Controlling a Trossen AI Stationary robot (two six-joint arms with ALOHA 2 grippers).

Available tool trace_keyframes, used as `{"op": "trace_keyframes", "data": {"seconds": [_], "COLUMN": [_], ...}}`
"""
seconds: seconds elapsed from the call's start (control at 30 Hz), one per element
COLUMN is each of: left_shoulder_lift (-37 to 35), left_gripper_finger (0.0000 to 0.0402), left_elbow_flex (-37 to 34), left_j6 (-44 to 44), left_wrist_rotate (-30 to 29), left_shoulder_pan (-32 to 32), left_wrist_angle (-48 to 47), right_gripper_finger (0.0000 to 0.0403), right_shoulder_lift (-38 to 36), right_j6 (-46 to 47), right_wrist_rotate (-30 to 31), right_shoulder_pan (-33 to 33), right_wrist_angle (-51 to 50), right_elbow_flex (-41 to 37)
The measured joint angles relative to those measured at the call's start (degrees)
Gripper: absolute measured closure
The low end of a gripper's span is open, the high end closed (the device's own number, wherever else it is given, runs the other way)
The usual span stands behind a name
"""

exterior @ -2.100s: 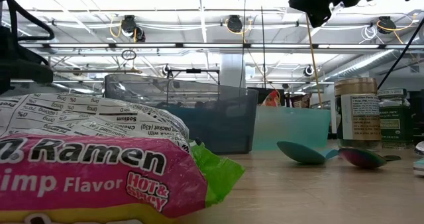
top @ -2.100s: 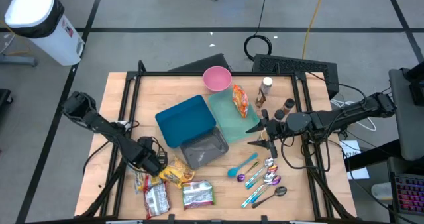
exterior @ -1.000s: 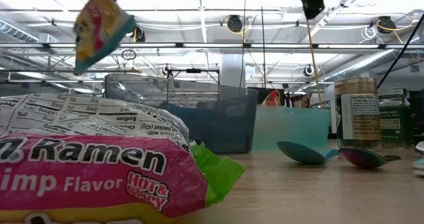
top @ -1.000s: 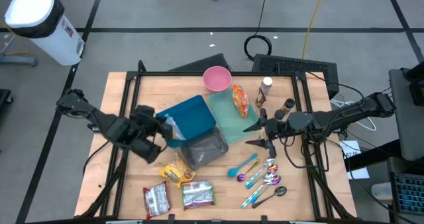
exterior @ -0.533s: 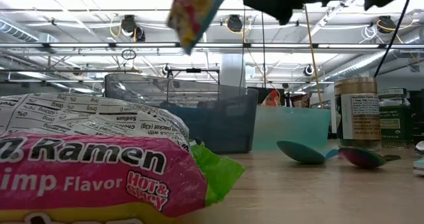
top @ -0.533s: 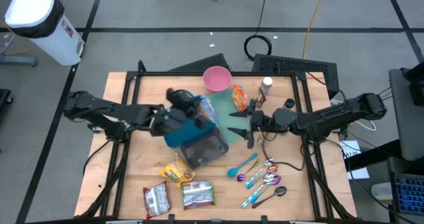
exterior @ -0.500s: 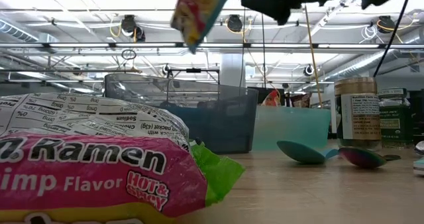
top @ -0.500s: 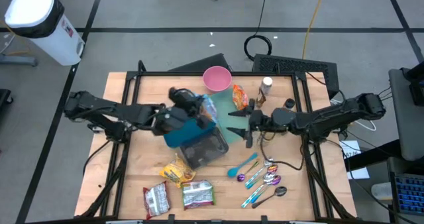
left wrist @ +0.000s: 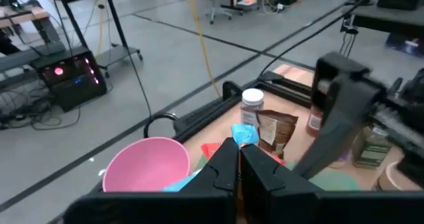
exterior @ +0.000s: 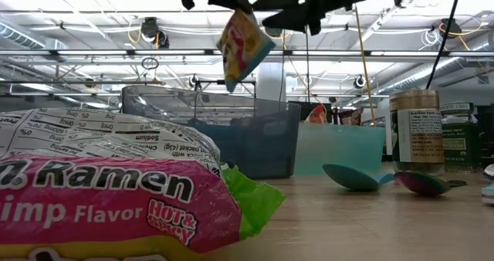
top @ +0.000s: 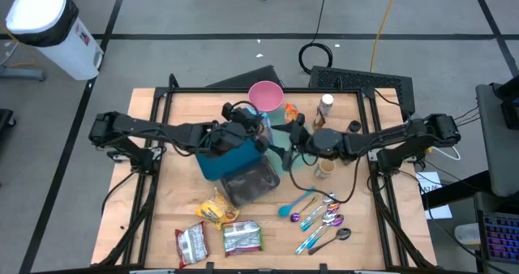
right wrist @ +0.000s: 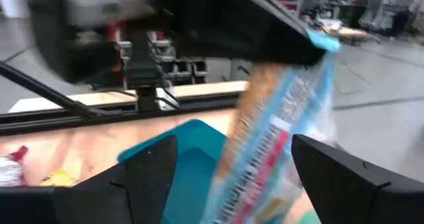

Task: Pick & Place Food Item
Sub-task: Put the blue noodle pack into the green bin

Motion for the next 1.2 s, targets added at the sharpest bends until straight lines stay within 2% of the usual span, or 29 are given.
{"op": "trace_keyframes", "data": {"seconds": [0.2,0.47,0.77,0.93,1.2], "left_shoulder_lift": [0.00,0.00,0.00,0.00,0.00], "left_gripper_finger": [0.0396,0.0397,0.0398,0.0395,0.0387], "left_elbow_flex": [0.02,0.02,0.02,0.02,0.02], "left_j6": [1.20,3.16,4.50,3.79,3.11], "left_wrist_rotate": [0.00,8.69,12.59,13.58,13.24], "left_shoulder_pan": [-0.01,-2.41,-3.18,-3.18,-3.16], "left_wrist_angle": [-1.17,-1.20,0.01,0.32,0.32], "right_gripper_finger": [0.0119,0.0120,0.0130,0.0174,0.0291], "right_shoulder_lift": [0.03,0.03,0.03,0.03,0.03], "right_j6": [0.52,2.76,3.80,3.82,5.11], "right_wrist_rotate": [-0.45,-0.65,-0.65,-0.72,-0.72], "right_shoulder_pan": [-0.31,-0.31,-0.02,0.02,0.02], "right_wrist_angle": [-2.46,-7.08,-7.04,-7.02,-7.00], "right_elbow_flex": [0.00,-0.04,-0.07,-0.07,-0.07]}}
